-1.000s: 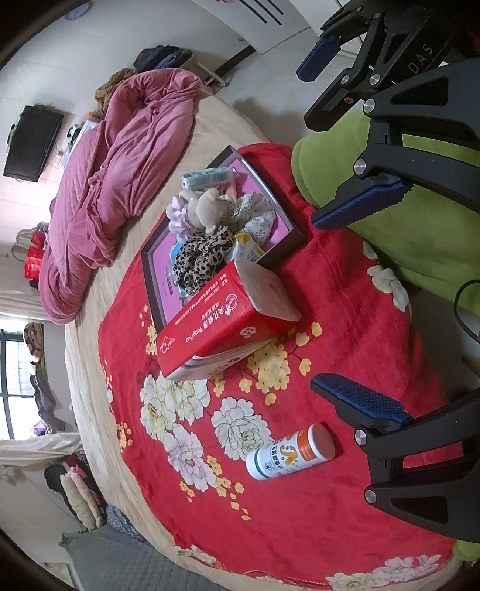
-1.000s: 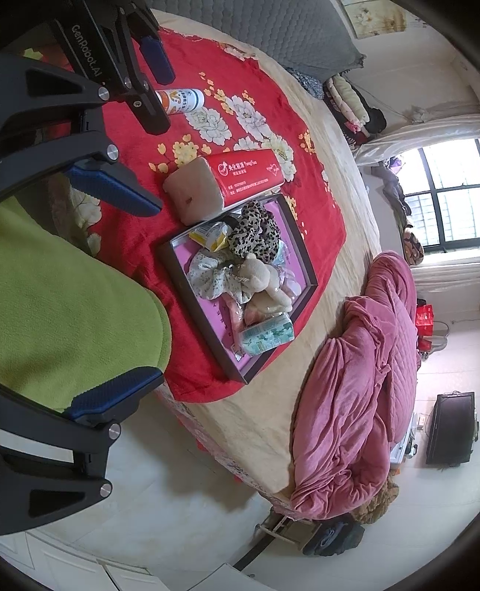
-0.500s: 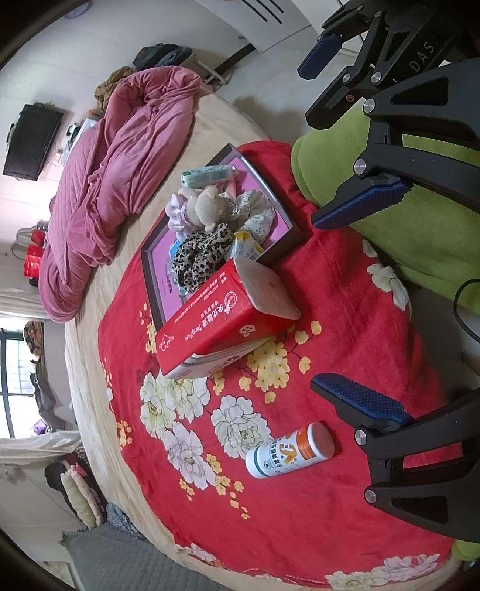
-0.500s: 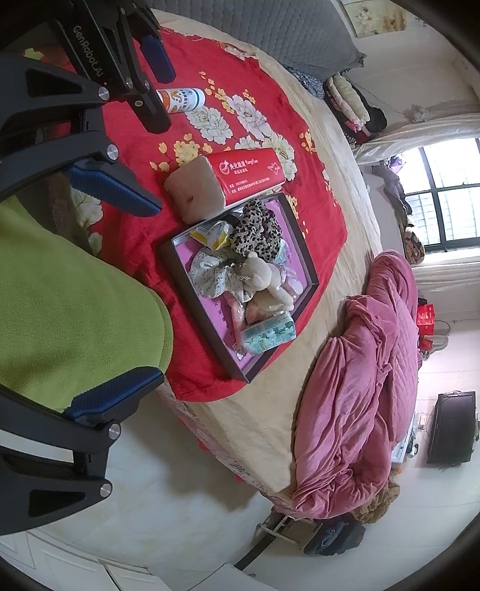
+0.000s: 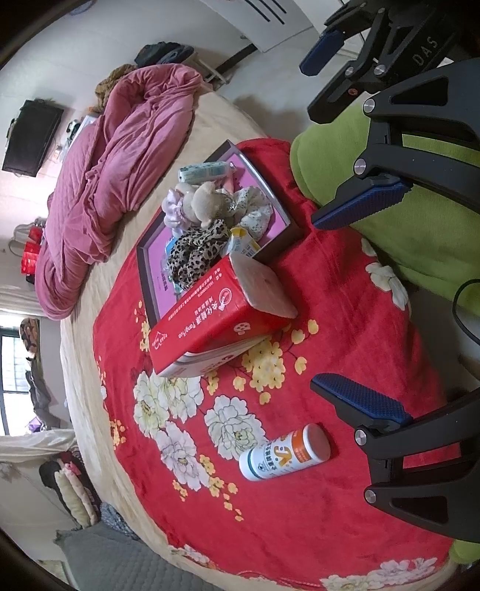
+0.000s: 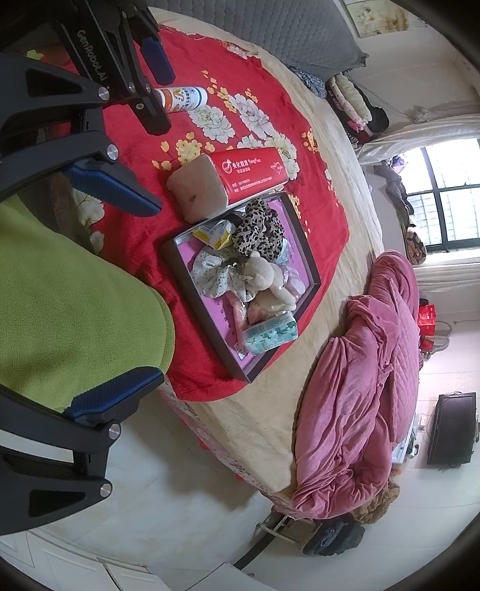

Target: Organize soft objects

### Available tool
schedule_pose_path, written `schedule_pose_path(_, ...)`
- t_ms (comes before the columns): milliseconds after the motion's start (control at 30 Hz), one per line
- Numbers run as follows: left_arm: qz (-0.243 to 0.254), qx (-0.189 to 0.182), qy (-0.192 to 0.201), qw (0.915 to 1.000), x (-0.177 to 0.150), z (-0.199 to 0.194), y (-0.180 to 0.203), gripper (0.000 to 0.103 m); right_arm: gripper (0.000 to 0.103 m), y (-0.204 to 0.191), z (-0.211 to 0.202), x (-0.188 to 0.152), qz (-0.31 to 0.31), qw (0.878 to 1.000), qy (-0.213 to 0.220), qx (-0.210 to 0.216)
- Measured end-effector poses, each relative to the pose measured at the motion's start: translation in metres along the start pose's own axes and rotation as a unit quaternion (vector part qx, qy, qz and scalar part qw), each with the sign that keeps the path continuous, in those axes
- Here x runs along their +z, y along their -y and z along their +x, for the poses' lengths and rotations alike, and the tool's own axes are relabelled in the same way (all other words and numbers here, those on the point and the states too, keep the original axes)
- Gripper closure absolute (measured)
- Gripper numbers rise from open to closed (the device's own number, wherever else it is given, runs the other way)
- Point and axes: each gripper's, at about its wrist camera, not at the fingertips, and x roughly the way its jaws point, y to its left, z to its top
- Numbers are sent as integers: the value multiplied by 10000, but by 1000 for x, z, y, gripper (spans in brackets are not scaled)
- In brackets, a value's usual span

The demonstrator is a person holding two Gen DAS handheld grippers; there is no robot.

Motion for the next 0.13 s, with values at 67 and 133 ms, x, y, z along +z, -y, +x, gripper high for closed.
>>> schedule_pose_path(67,1,-92,68,9999,2,2,-3,22,20,0,0,1,-33,10000,5,-13)
schedule_pose_path(133,-131,-126,132,9997,4,1,-14,22,20,-8,2,5,-214,9998,29,38)
